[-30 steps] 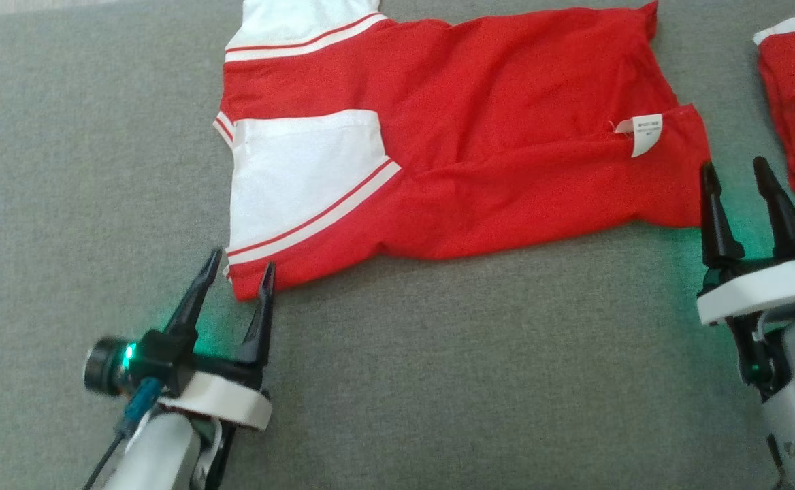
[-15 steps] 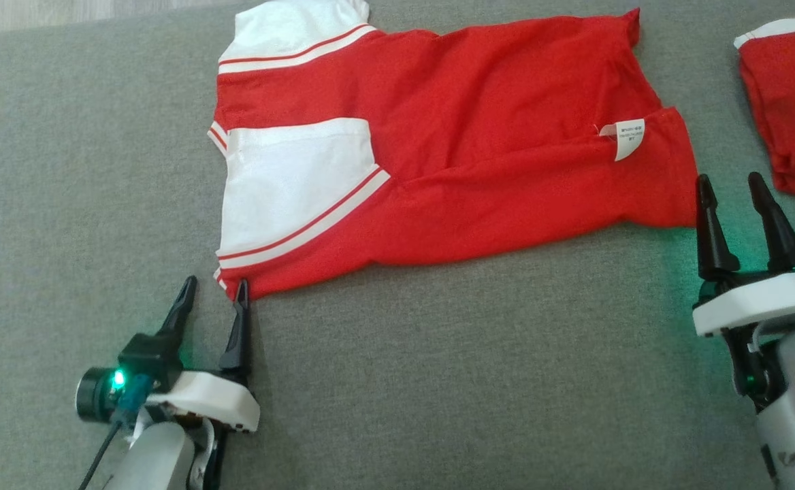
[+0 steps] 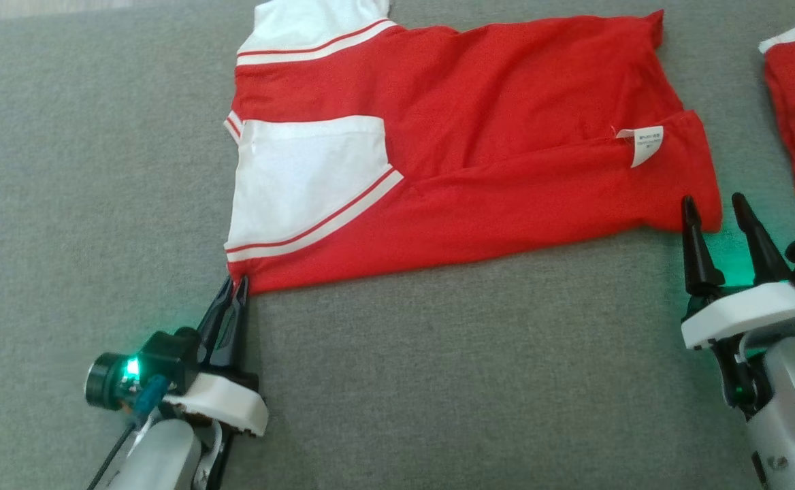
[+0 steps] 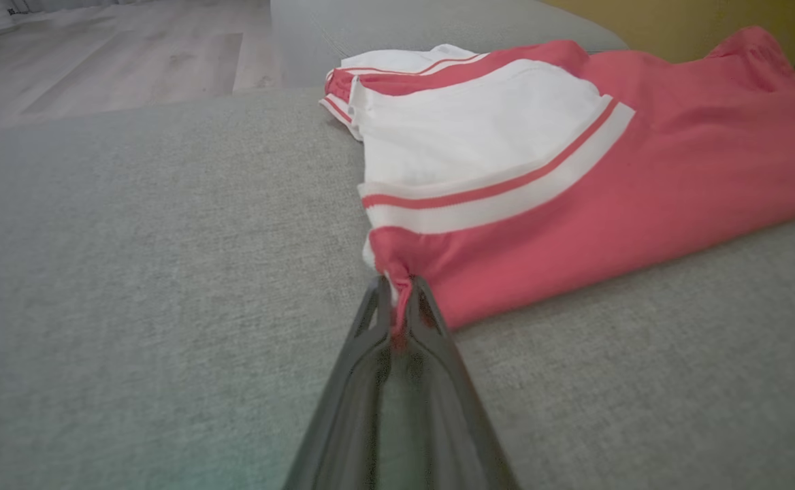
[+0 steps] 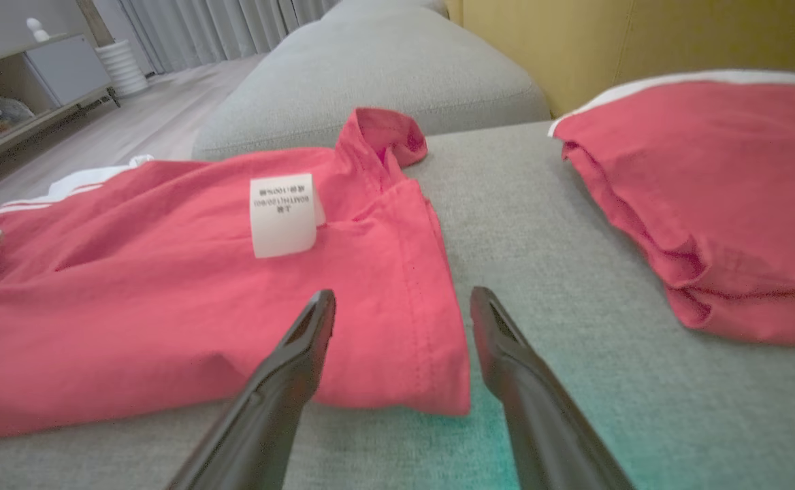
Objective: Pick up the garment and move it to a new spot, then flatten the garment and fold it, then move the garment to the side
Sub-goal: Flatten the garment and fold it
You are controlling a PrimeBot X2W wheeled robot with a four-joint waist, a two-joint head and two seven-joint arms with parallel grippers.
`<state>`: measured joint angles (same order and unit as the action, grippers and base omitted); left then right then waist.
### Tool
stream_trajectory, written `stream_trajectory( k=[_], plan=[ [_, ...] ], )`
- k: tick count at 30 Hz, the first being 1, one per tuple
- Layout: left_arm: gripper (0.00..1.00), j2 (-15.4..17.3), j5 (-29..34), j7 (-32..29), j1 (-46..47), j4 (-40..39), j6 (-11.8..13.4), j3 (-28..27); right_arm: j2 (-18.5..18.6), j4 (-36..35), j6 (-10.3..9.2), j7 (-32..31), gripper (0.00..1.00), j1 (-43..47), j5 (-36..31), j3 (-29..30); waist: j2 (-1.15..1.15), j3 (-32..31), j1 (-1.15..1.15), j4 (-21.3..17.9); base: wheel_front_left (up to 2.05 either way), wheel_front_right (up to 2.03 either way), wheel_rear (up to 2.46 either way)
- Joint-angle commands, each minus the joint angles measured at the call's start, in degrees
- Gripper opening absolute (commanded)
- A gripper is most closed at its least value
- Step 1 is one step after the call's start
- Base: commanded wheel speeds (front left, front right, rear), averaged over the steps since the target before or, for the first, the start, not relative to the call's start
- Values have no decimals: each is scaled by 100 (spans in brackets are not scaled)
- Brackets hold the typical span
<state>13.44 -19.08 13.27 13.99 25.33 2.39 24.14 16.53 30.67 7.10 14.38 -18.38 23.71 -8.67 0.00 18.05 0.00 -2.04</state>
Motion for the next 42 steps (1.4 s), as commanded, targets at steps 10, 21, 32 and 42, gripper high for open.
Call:
stream_trajectory(
  k=[10, 21, 32, 42],
  plan=[
    [0, 284, 229, 146, 219, -294, 57, -136, 141, 708, 39, -32, 100, -422, 29, -125, 0, 9, 0, 208, 0, 0, 0],
    [0, 268, 301, 169, 123, -314, 12, -85, 332, 878, 39, -129, 0, -282, 374, -396, 0, -142, 0, 260, 0, 0, 0],
    [0, 375, 342, 172, -852, -870, 69, 65, 923, 436, 39, -22, 0, 482, 695, -578, 0, -612, 0, 130, 0, 0, 0],
    [0, 334, 185, 106, -1510, -1286, 38, 302, 1269, 176, 39, 11, 0, 1373, 674, -538, 0, -959, 0, 141, 0, 0, 0]
  ],
)
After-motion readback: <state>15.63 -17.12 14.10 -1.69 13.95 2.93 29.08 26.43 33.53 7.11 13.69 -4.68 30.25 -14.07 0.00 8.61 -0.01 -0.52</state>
